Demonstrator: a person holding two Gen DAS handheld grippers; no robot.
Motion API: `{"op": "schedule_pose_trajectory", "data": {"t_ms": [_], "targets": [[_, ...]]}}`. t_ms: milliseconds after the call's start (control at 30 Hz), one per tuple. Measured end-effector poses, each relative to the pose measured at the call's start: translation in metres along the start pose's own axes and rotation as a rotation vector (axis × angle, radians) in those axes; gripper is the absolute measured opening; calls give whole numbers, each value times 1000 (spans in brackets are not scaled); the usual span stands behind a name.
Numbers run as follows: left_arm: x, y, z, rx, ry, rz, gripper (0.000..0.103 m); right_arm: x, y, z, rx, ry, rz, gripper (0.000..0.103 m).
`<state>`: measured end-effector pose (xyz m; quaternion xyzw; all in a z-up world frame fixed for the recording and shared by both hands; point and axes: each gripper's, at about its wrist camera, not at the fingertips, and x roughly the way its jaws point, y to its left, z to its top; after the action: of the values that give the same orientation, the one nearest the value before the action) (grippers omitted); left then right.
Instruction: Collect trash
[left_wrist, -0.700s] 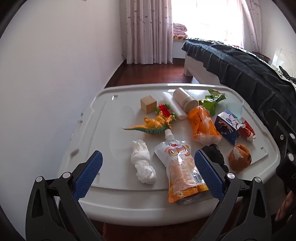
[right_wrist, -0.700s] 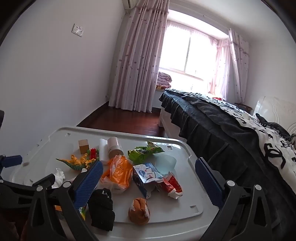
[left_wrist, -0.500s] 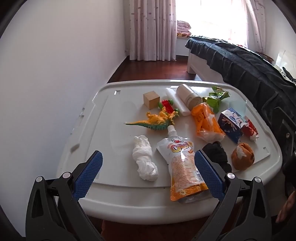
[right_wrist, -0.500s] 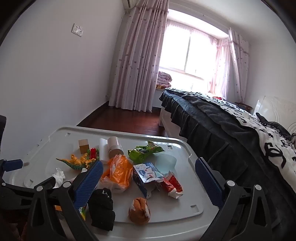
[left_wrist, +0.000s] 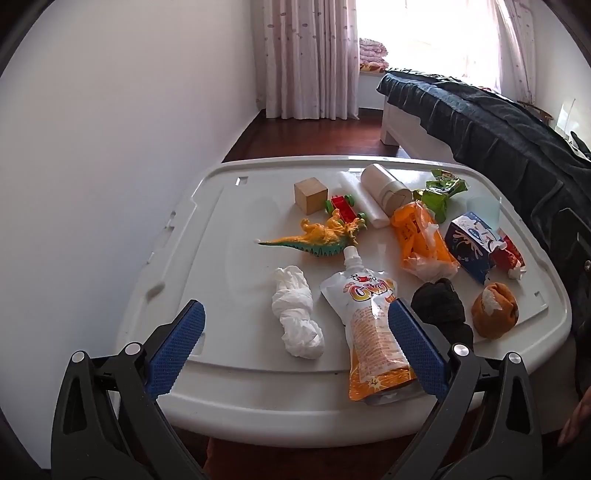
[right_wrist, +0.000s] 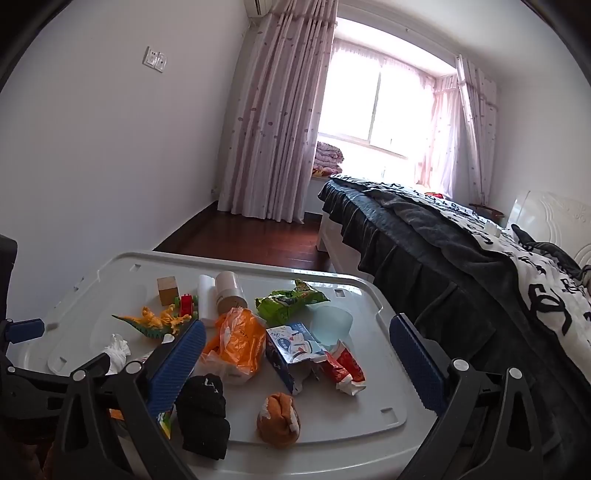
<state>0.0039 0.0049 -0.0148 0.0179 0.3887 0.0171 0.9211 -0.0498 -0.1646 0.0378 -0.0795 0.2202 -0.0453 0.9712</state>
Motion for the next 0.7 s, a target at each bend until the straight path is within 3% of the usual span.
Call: {"op": "schedule_pose_trajectory", "data": {"t_ms": [700], "targets": [[1, 2, 0, -8, -3, 6, 97, 0, -1, -1, 1, -1, 1, 98]]}}
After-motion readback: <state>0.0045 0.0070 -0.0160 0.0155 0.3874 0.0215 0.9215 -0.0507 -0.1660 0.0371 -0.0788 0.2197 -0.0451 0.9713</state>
